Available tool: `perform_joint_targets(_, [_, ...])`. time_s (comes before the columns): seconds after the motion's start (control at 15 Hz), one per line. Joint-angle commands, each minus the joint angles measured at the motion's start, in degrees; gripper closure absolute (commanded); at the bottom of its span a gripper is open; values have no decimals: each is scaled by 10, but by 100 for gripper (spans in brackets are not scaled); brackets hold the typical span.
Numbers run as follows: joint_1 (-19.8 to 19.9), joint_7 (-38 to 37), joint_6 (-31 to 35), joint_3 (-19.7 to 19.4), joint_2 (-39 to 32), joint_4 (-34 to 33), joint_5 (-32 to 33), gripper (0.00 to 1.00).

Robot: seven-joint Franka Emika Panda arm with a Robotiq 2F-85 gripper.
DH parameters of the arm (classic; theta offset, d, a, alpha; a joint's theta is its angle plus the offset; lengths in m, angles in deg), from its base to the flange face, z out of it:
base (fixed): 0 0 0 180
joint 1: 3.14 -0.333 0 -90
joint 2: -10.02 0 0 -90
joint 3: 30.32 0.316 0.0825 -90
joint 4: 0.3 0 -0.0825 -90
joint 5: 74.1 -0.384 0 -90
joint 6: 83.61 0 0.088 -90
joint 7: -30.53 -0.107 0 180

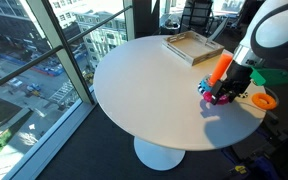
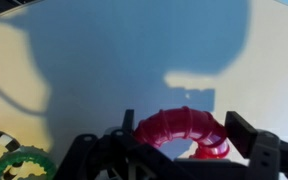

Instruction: Put the red ring on the table

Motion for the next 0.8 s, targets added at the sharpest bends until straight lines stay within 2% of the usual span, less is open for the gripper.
perform_joint_targets(0.0, [12,-12,-6,7,-7,-14,22,29])
perform_joint_targets(0.2, [13,-15,-8,7,-6,-15,30,8])
perform_joint_targets(0.33, [14,-15,-10,7,-5,-15,34,0])
perform_joint_targets(0.73, [17,-15,-21,6,2,-17,38,0])
